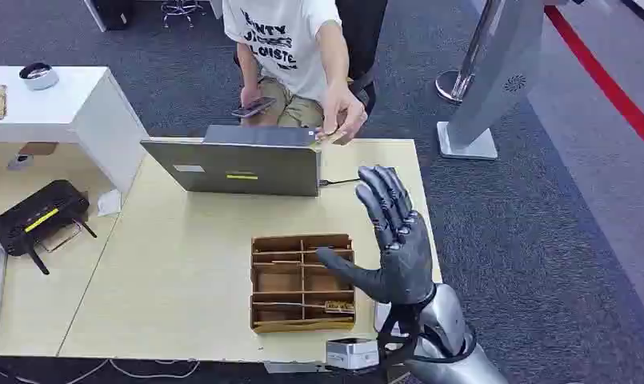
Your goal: Pass the card to the sensor for recognition and then transmit it.
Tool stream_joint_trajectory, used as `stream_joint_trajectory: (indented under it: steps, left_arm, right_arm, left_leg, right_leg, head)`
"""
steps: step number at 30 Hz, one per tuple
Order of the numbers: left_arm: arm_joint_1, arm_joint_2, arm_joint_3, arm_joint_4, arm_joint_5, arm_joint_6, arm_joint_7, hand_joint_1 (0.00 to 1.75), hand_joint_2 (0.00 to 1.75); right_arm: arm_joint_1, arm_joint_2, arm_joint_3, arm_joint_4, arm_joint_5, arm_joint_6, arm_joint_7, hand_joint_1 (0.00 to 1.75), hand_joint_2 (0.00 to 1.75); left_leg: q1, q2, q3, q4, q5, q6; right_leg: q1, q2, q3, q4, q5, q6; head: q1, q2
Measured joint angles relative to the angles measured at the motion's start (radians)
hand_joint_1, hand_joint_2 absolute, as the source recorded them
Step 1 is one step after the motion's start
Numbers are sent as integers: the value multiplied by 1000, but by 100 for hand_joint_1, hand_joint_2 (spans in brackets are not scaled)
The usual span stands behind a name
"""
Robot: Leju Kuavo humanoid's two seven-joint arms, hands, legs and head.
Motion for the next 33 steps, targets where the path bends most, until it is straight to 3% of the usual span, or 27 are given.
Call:
stream_joint_trajectory:
  steps: [3,11,16,23,24,25,26,27,29,33]
  left_arm:
    - [-3,0,-1,0,-11,-6,1,0,0]
    - [-2,0,-1,0,-16,-8,2,0,0]
    - [-5,0,-4,0,-35,-15,7,0,0]
    - [-20,0,-14,0,-52,-27,19,0,0]
    - [-21,0,-15,0,-52,-27,20,0,0]
    - [-22,0,-19,0,-52,-28,21,0,0]
    - [-23,0,-23,0,-53,-29,21,0,0]
    - [-25,0,-26,0,-53,-29,21,0,0]
    - [-24,0,-27,0,-53,-29,21,0,0]
    - [-25,0,-28,0,-52,-29,27,0,0]
  right_arm:
    - [-53,0,9,62,76,-16,42,0,175]
    - [-99,0,17,141,107,-26,58,0,175]
    - [-154,0,14,218,232,-39,131,0,175]
    - [-259,0,-13,361,323,-43,182,0,175]
    - [-271,0,-15,378,325,-43,185,10,175]
    - [-286,1,-17,405,328,-43,189,103,175]
    - [-300,2,-21,429,329,-43,192,143,175]
    - [-307,2,-27,443,329,-43,194,161,175]
    - [-307,2,-33,453,330,-43,199,173,175]
    - [-305,3,-40,471,328,-44,199,175,175]
  left_leg:
    - [0,0,0,0,0,0]
    - [0,0,0,0,1,0]
    - [0,0,0,0,1,0]
    - [0,0,0,0,2,1]
    - [0,0,0,0,2,1]
    - [0,0,0,0,2,1]
    - [0,0,0,1,2,1]
    - [0,-1,0,1,2,1]
    - [0,-1,0,1,2,1]
    - [0,0,0,1,2,1]
  right_leg:
    - [0,0,0,0,0,0]
    - [0,0,0,0,1,0]
    - [0,0,0,0,1,0]
    - [0,0,0,0,3,0]
    - [0,0,0,0,3,0]
    - [0,0,0,0,3,0]
    - [0,0,0,0,3,0]
    - [0,0,0,0,3,0]
    - [0,0,0,0,3,0]
    - [0,0,0,0,2,1]
  head:
    - [0,0]
    - [0,0]
    - [0,0]
    - [0,0]
    - [0,0]
    - [0,0]
    - [0,0]
    - [0,0]
    - [0,0]
    - [0,0]
